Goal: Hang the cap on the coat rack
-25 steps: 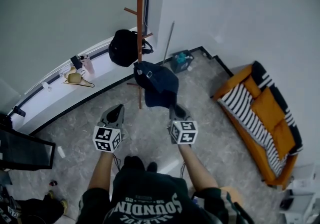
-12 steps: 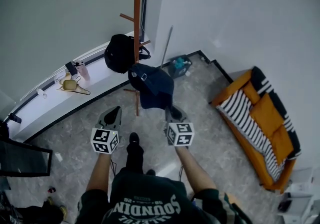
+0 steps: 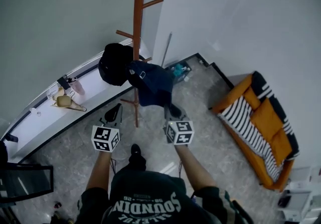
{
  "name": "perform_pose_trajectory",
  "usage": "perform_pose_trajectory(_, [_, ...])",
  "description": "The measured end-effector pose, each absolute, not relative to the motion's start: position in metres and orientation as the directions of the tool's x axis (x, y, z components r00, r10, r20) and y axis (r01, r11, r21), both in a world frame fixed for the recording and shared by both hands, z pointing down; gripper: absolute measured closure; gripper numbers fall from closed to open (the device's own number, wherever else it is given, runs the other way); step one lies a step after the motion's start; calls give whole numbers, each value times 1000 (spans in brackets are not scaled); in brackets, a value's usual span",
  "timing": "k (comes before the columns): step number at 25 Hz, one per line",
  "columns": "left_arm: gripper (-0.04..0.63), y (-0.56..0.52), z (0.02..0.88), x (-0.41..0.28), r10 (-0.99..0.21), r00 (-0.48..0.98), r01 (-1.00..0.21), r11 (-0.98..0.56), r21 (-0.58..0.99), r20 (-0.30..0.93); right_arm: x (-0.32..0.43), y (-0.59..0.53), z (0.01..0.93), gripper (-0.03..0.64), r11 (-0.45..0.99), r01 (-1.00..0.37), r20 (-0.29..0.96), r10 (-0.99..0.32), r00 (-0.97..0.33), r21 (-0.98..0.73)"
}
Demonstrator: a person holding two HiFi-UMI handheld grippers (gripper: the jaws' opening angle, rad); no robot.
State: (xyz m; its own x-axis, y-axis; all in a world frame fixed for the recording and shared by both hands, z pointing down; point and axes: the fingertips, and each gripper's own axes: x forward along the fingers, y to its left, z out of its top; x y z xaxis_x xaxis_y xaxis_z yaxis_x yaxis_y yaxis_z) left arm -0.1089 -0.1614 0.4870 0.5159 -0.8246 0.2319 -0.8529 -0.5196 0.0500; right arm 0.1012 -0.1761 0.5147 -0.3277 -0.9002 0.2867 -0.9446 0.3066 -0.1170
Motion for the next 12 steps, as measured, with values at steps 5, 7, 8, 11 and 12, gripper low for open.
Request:
perform_pose_trajectory(5, [595,-211,490,-118,-801,547,-832,-551,59,244,95,-222,508,603,270,-955,271,-917,-294,-122])
perform_pose_trajectory(7, [595,-229,493,-117,-791,561,-823,-565,62,245,98,-237,506,602,250,-961,265,-925,-274,-121])
perform_pose_trajectory(8, [595,-237,494,-116,-786,567,-819,-571,63,246,100,-243,507,603,238,-964,265,-928,-262,-121])
perform_pose_trajectory(11, [595,-252,495,-112,-772,586,-805,-590,65,247,109,-251,512,601,197,-972,274,-935,-226,-131])
perform_pose_trajectory(12, [595,-257,495,-111,-768,592,-800,-596,66,244,111,-254,513,603,187,-974,276,-937,-217,-129])
